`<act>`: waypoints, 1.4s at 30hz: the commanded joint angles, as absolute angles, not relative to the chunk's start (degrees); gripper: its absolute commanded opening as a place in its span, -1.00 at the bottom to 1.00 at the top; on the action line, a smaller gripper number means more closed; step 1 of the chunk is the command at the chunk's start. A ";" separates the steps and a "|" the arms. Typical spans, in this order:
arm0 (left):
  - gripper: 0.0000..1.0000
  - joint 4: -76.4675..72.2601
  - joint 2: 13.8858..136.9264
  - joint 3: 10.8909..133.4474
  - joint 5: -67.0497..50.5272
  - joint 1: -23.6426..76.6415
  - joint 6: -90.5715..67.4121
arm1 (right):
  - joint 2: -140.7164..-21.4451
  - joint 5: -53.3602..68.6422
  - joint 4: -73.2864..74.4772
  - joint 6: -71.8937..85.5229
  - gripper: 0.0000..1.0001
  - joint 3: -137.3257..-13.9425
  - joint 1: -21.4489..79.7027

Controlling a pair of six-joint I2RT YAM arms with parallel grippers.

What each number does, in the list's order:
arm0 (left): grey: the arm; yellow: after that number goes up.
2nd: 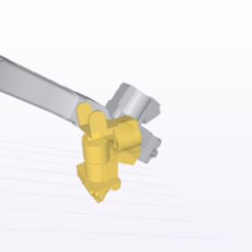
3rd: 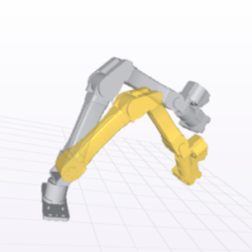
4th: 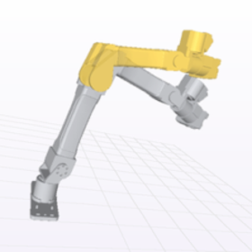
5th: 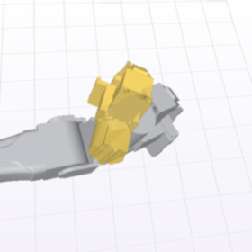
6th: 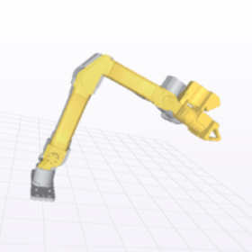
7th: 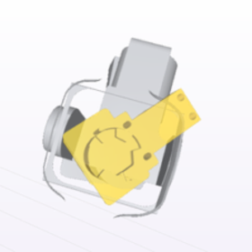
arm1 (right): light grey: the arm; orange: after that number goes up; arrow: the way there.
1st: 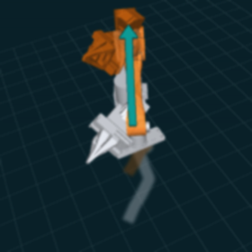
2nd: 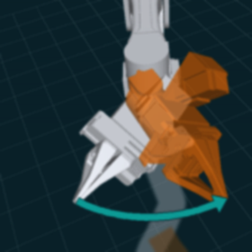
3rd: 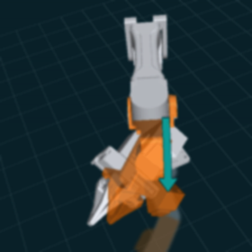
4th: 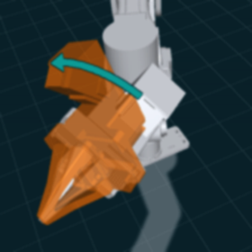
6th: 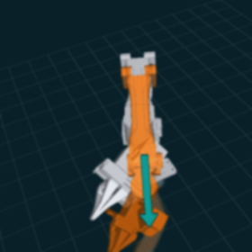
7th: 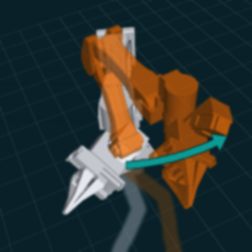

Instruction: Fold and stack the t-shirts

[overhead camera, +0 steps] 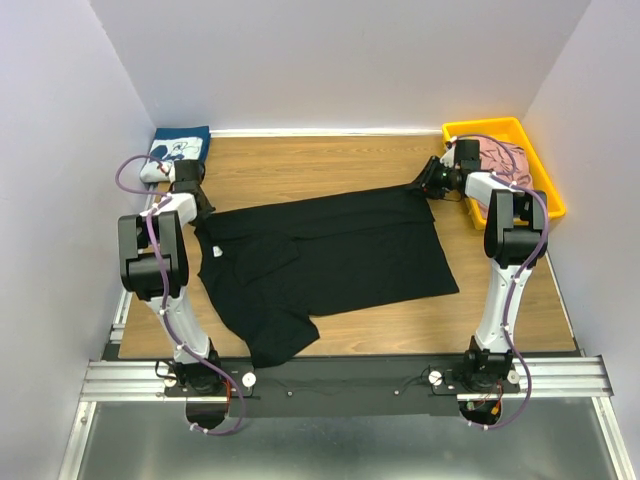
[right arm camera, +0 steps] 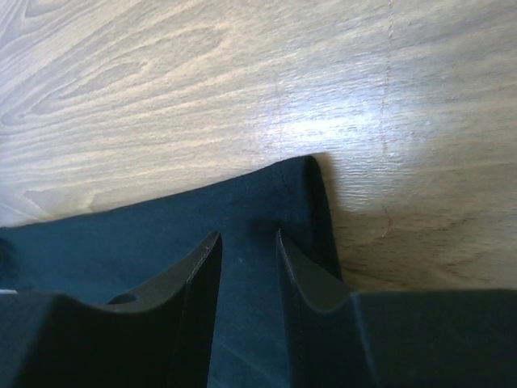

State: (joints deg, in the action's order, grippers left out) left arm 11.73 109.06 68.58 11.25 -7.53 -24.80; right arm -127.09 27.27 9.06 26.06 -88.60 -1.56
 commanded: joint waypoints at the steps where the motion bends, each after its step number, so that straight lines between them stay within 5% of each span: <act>1: -0.93 9.14 110.91 72.24 12.92 -9.05 -22.85 | -130.17 21.71 10.81 24.34 -0.18 -89.64 -2.20; 5: -0.59 9.76 108.82 73.83 9.94 -8.88 -23.20 | -129.64 25.64 11.34 25.40 -0.18 -92.90 -2.20; 7: -0.14 9.41 106.54 72.08 9.84 -8.00 -23.55 | -128.50 27.41 11.43 26.19 -0.17 -94.13 -2.20; 10: 0.03 9.14 100.13 68.39 9.58 -7.03 -25.13 | -126.40 29.70 11.43 27.33 -0.17 -93.87 -2.11; 14: 0.02 9.40 95.03 63.90 9.49 -4.75 -26.37 | -124.46 32.86 11.34 28.74 -0.17 -92.47 -1.76; 27: -0.59 9.23 98.96 55.81 9.40 -1.58 -29.36 | -129.27 32.97 10.02 31.55 -0.17 -90.70 -0.18; 39: -0.61 15.73 115.21 77.04 8.00 -2.55 -27.43 | -141.93 24.26 10.02 30.94 -0.17 -104.03 -3.43; 42: -0.46 16.17 117.60 82.51 6.42 -2.46 -27.16 | -143.35 25.66 10.19 30.32 -0.17 -109.33 -3.60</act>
